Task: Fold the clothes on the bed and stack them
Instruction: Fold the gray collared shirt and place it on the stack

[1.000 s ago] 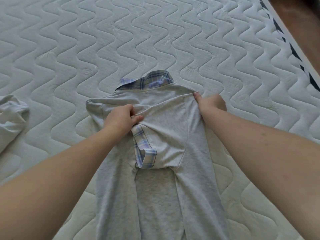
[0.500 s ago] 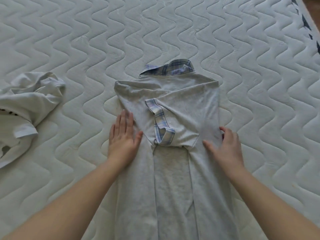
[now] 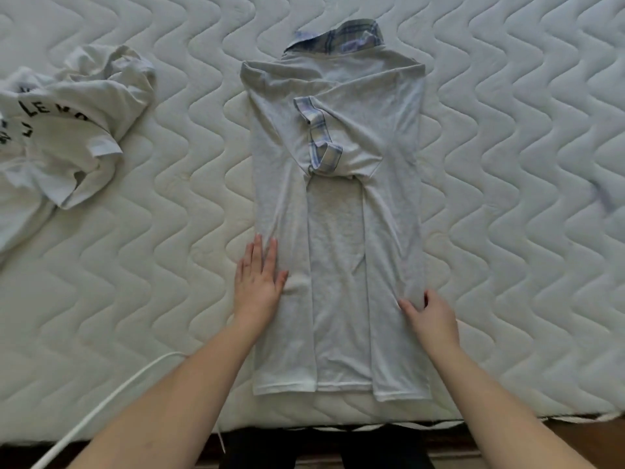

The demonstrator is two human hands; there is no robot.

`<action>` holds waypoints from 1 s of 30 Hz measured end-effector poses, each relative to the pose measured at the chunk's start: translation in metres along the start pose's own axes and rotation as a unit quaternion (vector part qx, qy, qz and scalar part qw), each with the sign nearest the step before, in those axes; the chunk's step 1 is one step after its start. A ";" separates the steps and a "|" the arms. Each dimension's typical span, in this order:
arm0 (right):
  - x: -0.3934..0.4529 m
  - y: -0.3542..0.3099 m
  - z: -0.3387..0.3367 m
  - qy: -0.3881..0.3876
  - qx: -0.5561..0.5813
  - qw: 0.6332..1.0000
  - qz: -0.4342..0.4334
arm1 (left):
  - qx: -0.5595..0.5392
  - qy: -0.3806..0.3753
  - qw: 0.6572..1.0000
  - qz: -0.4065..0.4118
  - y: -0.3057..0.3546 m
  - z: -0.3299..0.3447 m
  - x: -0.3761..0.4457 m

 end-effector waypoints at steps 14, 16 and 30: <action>-0.106 0.079 0.064 -0.169 0.080 0.980 0.070 | -0.174 0.002 0.950 -0.258 -0.049 0.029 -0.193; -0.116 0.084 0.068 -0.170 0.159 0.969 0.079 | -0.219 -0.035 0.931 -0.289 -0.055 0.042 -0.204; -0.175 0.072 0.034 0.036 0.169 0.985 0.013 | -0.348 -0.046 0.917 -0.190 -0.054 0.004 -0.248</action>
Point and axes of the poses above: each hand's wrist, its own x-axis towards the middle knuckle, its own z-axis out of the palm, y = z × x, the point moved 9 cm from there along x, towards the middle knuckle, and after that the axes turned 14 degrees about -x, right-handed, at the moved point
